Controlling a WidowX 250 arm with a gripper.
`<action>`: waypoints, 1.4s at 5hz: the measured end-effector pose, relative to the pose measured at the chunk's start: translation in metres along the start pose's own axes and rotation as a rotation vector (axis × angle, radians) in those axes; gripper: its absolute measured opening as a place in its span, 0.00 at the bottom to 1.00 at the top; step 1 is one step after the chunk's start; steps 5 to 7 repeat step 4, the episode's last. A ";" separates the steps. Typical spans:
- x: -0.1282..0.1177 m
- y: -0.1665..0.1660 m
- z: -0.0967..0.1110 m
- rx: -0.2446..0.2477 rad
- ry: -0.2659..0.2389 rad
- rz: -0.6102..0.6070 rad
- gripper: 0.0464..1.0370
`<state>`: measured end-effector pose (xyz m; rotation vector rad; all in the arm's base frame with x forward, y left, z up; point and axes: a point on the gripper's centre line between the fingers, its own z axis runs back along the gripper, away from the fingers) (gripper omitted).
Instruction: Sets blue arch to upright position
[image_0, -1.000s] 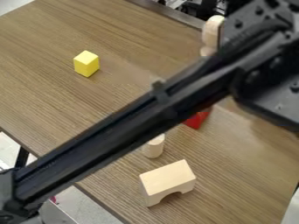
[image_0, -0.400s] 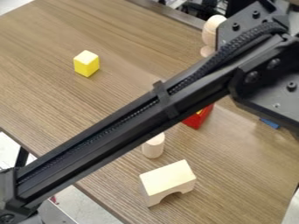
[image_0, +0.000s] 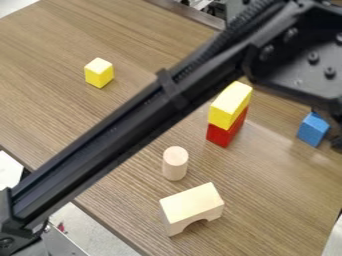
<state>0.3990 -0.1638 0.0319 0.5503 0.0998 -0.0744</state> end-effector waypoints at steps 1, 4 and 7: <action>-0.002 0.004 0.000 -0.127 0.010 0.006 0.96; -0.008 0.064 0.031 -0.287 -0.021 0.101 0.96; -0.008 0.064 0.031 -0.287 -0.021 0.101 0.96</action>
